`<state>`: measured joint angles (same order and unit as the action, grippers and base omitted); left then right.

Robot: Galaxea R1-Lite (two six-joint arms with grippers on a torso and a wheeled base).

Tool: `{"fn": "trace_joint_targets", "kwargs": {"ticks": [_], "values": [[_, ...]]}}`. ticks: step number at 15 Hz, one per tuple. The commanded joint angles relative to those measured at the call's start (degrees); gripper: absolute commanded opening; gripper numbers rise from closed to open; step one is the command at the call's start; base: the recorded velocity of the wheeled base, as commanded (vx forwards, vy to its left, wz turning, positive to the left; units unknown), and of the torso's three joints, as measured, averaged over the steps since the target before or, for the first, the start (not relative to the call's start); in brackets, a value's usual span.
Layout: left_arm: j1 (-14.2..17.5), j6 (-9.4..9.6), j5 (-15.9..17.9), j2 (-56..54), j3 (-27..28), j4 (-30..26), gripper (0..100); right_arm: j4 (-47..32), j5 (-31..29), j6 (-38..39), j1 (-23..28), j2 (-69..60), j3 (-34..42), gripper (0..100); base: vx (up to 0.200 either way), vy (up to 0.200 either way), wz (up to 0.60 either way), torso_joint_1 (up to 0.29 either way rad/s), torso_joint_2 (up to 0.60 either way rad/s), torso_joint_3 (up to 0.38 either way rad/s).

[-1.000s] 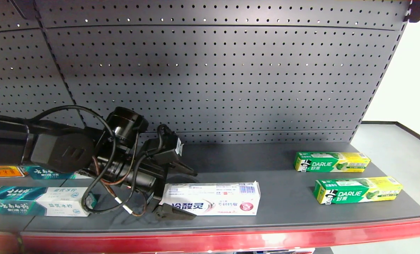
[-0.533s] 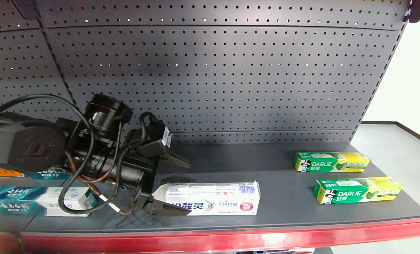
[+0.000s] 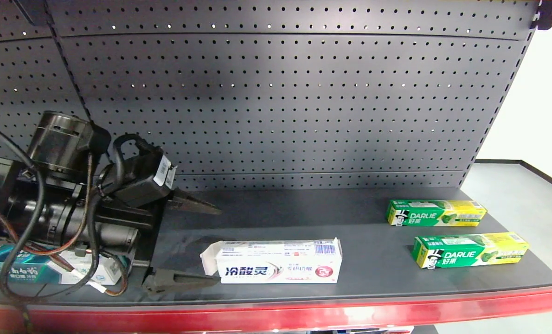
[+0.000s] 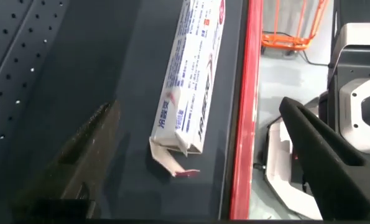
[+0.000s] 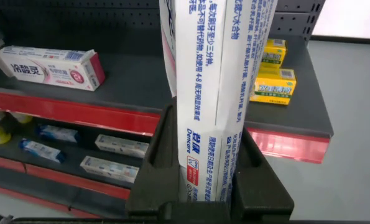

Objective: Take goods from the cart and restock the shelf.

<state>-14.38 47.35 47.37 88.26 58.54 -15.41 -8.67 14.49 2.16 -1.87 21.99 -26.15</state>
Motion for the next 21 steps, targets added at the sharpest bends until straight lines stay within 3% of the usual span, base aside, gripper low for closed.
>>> {"fn": "trace_joint_targets", "kwargs": {"ticks": [1,3,6,10,12,13,14,15,17,18,21], "values": [[2.78,-0.15,-0.18,-6.61,-2.73,-0.15,100,5.68,0.36,-1.89,-3.41,14.04,-2.86,0,0.0,0.0,0.0,0.0,0.0,0.0],[3.66,-1.03,-1.14,-8.37,-3.26,0.2,100,6.21,0.18,-1.89,-6.48,17.47,-4.7,0,0.0,0.0,0.0,0.0,0.0,0.0],[7.71,-1.12,-2.11,-11.71,-4.93,2.66,100,6.12,-0.26,-1.98,-11.58,23.54,-9.36,0,0.0,0.0,0.0,0.0,0.0,0.0],[12.63,-1.03,-2.02,-17.95,-11.08,3.19,100,6.03,-3.24,-3.92,-16.5,31.01,-14.37,0,0.0,0.0,0.0,0.0,0.0,0.0],[14.47,-1.21,-2.11,-20.23,-14.77,7.15,100,6.21,-3.6,-5.41,-17.29,33.73,-15.6,0,0.0,0.0,0.0,0.0,0.0,0.0],[15.09,-2.88,-2.2,-20.58,-15.74,9.08,100,6.21,-3.6,-6.02,-17.56,35.14,-16.48,0,0.0,0.0,0.0,0.0,0.0,0.0],[15.0,-6.39,-2.46,-21.29,-16.7,12.24,100,6.21,-3.6,-6.11,-17.65,36.72,-17.71,0,0.0,0.0,0.0,0.0,0.0,0.0],[14.65,-9.56,-4.22,-21.64,-17.93,16.64,100,6.29,-3.68,-6.2,-17.73,38.04,-18.5,0,0.0,0.0,0.0,0.0,0.0,0.0],[13.68,-13.69,-7.12,-21.81,-20.75,21.74,100,6.29,-3.68,-6.55,-18.26,39.71,-19.11,0,0.0,0.0,0.0,0.0,0.0,0.0],[13.33,-14.92,-7.65,-22.17,-22.5,23.14,100,6.29,-3.68,-6.64,-18.88,40.76,-20.08,0,0.0,0.0,0.0,0.0,0.0,0.0],[13.33,-15.44,-8.96,-24.89,-26.28,23.67,100,6.29,-3.68,-7.34,-20.28,44.54,-23.6,0,0.0,0.0,0.0,0.0,0.0,0.0]]}}
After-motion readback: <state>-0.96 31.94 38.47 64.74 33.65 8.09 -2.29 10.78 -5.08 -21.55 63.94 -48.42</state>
